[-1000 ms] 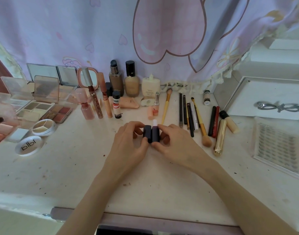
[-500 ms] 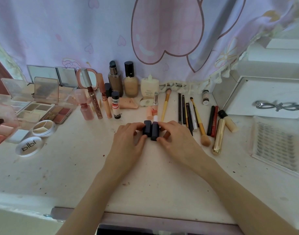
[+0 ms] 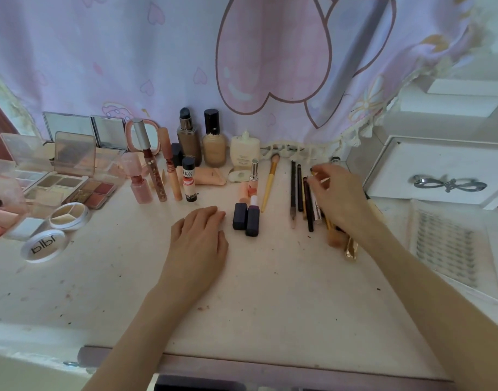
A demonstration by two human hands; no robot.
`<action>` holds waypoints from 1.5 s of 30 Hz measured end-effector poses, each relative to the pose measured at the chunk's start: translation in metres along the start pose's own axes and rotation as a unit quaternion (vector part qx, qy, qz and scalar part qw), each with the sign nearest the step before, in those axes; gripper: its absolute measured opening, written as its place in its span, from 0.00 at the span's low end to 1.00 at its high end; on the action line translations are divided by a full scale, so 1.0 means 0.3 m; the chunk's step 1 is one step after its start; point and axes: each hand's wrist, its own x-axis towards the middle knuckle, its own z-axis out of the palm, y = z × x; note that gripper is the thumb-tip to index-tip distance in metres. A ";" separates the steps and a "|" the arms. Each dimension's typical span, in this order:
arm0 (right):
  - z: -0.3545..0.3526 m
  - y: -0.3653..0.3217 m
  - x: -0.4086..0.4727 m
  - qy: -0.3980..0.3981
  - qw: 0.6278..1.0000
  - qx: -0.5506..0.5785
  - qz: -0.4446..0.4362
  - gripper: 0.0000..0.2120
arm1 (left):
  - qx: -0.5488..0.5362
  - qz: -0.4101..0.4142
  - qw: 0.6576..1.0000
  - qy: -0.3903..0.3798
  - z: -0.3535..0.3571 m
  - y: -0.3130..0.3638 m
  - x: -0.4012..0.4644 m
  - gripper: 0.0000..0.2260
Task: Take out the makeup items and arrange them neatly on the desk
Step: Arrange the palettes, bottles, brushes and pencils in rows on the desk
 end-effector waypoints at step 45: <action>0.076 -0.206 -0.177 -0.267 0.794 0.530 0.130 0.20 | -0.308 0.088 0.931 0.175 -0.056 0.041 -0.055 0.08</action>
